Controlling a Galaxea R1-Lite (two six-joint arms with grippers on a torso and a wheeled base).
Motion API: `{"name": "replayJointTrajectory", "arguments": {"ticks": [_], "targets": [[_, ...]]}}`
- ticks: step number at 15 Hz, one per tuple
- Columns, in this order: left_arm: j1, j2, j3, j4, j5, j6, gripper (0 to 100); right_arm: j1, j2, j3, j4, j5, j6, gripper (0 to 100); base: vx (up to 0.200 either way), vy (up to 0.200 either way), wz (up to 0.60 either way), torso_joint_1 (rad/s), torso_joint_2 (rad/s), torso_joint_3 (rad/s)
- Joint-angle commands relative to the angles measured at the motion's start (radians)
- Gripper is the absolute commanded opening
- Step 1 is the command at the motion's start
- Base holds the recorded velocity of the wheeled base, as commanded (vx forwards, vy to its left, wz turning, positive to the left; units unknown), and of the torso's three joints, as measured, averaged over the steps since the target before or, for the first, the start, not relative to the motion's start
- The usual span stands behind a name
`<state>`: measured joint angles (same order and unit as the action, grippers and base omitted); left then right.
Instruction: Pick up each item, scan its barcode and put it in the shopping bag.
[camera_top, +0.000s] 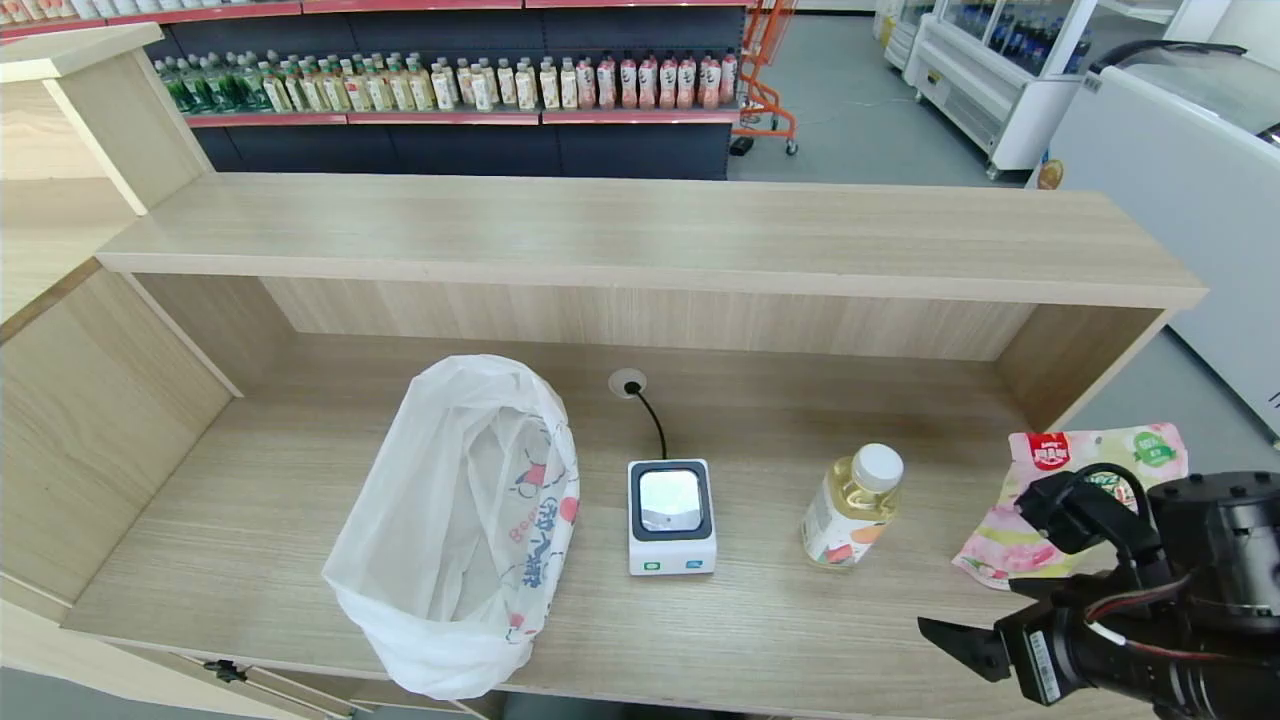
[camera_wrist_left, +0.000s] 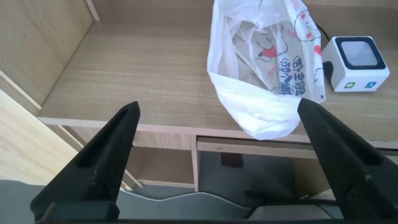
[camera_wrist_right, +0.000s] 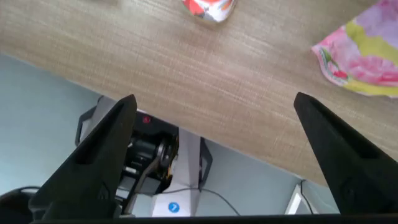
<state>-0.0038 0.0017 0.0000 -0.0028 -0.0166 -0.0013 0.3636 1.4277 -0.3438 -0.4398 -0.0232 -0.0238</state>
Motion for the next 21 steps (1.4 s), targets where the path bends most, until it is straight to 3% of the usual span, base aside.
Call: {"name": "replayJointTrajectory", "arguments": {"ticks": [1, 12, 21], "targets": [[0.001, 0.0, 0.0, 0.0, 0.0, 0.0, 100, 0.006, 0.105, 0.017, -0.091, -0.007, -0.001, 100, 0.0, 0.0, 0.0, 0.0, 0.0, 0.0], [0.001, 0.0, 0.0, 0.0, 0.0, 0.0, 100, 0.054, 0.396, 0.028, -0.481, -0.041, -0.05, 100, 0.0, 0.0, 0.0, 0.0, 0.0, 0.0], [0.001, 0.0, 0.0, 0.0, 0.0, 0.0, 100, 0.066, 0.51, -0.076, -0.625, -0.038, -0.079, 100, 0.0, 0.0, 0.0, 0.0, 0.0, 0.0]]}}
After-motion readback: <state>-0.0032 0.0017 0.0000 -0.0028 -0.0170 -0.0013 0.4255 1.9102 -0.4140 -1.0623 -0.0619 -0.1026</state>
